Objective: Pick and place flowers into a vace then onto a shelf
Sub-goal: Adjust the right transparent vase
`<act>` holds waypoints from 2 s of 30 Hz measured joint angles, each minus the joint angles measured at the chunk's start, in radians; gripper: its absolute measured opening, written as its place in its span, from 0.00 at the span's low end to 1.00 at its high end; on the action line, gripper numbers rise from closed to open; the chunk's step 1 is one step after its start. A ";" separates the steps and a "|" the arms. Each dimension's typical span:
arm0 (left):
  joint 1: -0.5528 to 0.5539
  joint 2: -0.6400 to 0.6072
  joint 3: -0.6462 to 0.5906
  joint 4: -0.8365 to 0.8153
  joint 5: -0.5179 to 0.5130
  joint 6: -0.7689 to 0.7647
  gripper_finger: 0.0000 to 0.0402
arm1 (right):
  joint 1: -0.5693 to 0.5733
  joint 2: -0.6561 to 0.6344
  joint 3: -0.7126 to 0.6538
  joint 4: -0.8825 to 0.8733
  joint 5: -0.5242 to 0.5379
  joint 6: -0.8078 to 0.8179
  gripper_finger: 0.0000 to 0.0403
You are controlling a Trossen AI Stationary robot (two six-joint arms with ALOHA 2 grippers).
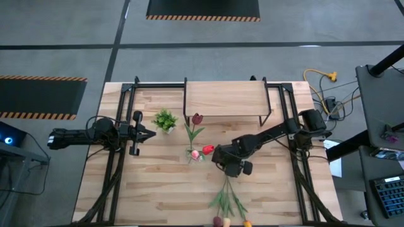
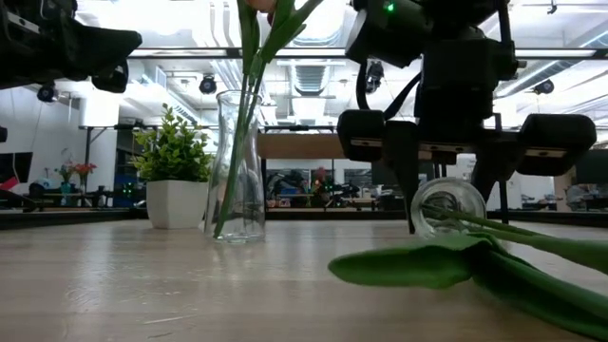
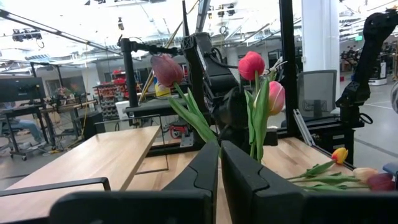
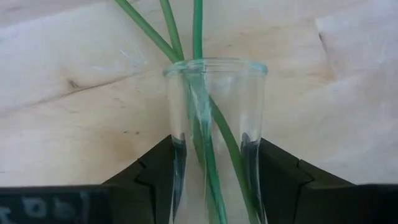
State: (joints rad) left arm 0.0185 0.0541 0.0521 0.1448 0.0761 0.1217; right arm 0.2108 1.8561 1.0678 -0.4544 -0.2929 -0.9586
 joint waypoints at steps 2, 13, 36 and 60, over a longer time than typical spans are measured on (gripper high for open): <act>0.000 0.000 0.000 0.000 0.000 0.000 0.01 | -0.005 0.000 -0.002 0.002 -0.023 -0.002 0.40; 0.000 0.000 0.000 0.000 0.000 0.000 0.01 | -0.039 -0.005 -0.002 0.020 -0.148 0.002 0.40; 0.000 0.000 0.000 0.000 0.000 0.000 0.01 | -0.114 -0.060 -0.059 0.047 -0.321 -0.015 0.40; 0.000 0.000 0.000 0.001 0.000 0.000 0.01 | -0.196 -0.070 -0.115 0.195 -0.484 0.018 0.40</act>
State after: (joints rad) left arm 0.0185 0.0540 0.0517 0.1455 0.0761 0.1217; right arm 0.0148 1.7863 0.9524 -0.2596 -0.7766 -0.9410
